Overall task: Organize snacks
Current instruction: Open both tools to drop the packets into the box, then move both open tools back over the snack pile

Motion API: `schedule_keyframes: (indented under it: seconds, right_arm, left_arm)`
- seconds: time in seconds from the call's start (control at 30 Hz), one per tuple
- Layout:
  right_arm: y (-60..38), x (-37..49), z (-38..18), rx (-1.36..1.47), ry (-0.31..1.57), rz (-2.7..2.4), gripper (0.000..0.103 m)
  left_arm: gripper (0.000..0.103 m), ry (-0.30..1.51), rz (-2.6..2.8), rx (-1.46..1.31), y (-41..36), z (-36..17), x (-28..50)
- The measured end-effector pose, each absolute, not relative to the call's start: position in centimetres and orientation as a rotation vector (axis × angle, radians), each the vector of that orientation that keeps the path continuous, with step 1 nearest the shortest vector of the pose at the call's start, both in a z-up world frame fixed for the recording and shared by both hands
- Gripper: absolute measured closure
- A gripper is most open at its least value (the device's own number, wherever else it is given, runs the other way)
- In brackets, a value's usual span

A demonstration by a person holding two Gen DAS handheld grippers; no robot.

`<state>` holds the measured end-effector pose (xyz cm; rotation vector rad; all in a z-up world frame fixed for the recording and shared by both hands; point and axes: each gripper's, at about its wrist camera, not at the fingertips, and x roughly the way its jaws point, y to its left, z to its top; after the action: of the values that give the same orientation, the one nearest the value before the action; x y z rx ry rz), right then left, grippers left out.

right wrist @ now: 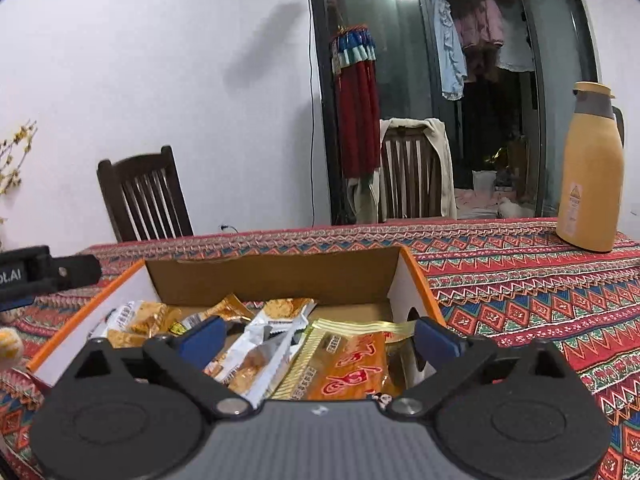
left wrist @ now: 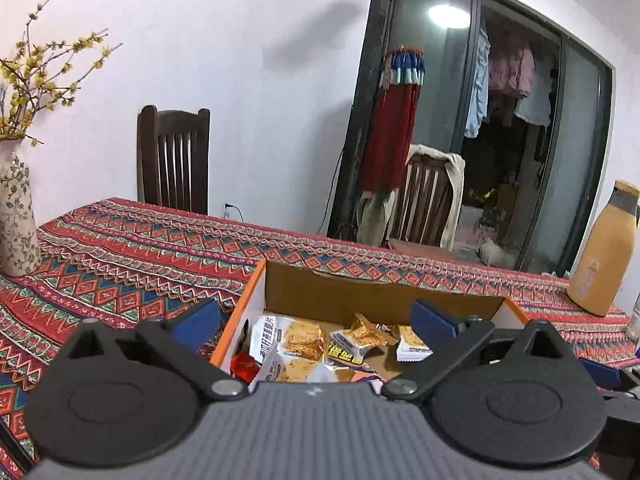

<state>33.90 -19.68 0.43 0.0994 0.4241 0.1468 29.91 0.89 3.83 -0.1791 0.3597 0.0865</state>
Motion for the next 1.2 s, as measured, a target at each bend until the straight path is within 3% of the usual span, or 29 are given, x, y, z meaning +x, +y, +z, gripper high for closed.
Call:
schedule_keyframes:
  seconds: [0.37,0.8,1.2]
  right_arm:
    - [-19.9,32.8,0.8,0.120,0.406,0.153,0.000]
    - [-19.6,28.7,3.3,0.027,0.357,0.125,0.000]
    - [-22.2,21.9,1.7,0.048,0.411,0.100,0.000]
  left_arm:
    - [0.000,0.390,0.085,-0.176,0.6,3.5,30.0]
    - [0.000,0.392,0.073,-0.166,-0.4,6.8,25.7]
    - [0.000,0.546,0.097,-0.146,-2.0,4.3,20.4]
